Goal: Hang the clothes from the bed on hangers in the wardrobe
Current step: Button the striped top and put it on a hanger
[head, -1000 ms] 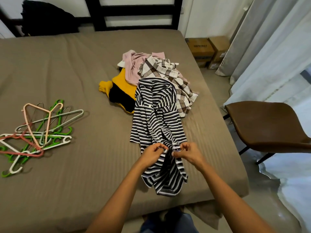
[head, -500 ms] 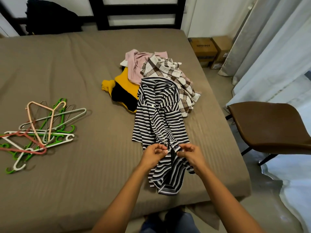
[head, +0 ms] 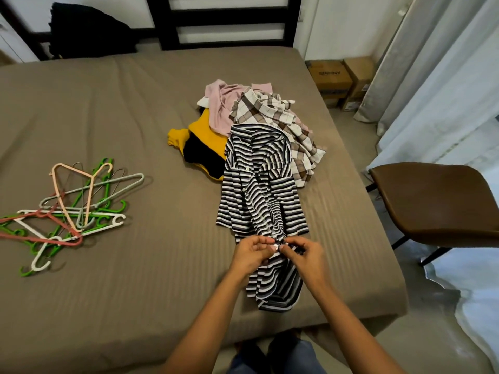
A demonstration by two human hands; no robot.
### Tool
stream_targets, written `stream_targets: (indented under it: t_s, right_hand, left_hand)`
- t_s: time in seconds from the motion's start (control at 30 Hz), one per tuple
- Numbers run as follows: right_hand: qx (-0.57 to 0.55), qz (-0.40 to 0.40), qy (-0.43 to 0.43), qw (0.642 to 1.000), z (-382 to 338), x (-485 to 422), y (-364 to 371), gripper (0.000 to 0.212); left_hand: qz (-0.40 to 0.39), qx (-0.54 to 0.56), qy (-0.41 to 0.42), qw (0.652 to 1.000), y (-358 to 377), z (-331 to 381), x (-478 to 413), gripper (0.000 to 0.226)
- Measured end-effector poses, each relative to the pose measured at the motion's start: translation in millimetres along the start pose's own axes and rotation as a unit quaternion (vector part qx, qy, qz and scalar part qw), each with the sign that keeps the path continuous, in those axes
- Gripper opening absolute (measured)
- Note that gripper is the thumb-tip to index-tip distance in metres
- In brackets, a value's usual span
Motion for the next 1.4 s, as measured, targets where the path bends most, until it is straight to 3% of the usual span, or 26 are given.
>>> stream_targets:
  t_s: [0.17,0.43,0.53,0.67,0.87,1.0,1.1,1.23,1.4]
  right_hand:
    - [-0.102,-0.011,0.039,0.994,-9,7,-1,0.025]
    - [-0.161,-0.071,0.099,0.979,-13,13,-3,0.012]
    - [-0.105,-0.067,0.085,0.989,-16,12,-2,0.021]
    - [0.026,-0.011,0.032,0.999,-24,17,-1,0.014]
    - [0.120,0.049,-0.069,0.989,-35,29,6,0.005]
    - [0.144,0.049,-0.117,0.982,-35,35,8,0.009]
    - [0.085,0.010,-0.072,0.994,-36,34,6,0.008]
    - [-0.090,-0.002,0.072,0.993,-35,32,5,0.022]
    - [-0.047,0.013,0.094,0.994,-33,31,9,0.015]
  left_hand:
    - [-0.007,0.007,0.002,1.000,-1,2,6,0.012]
    - [0.001,-0.001,0.042,0.999,-2,5,16,0.019]
    - [0.014,-0.008,0.052,0.999,-1,5,17,0.021]
    - [0.038,-0.013,0.034,0.999,4,10,18,0.019]
    - [0.067,0.073,-0.051,0.994,8,11,18,0.019]
    - [0.063,0.068,-0.070,0.993,3,11,17,0.025]
    - [0.071,0.053,-0.070,0.994,-1,12,16,0.027]
    - [0.082,-0.010,-0.042,0.996,-1,18,17,0.027]
    - [0.133,-0.051,-0.044,0.989,5,17,14,0.016]
Point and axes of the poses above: each hand's wrist, its own x-axis away from the middle knuckle, its own y-axis out of the palm, z = x × y, the point moved 2 cm from there along -x, towards the middle knuckle, and after that the axes turned 8 degrees about -x, right-handed, at the moved point
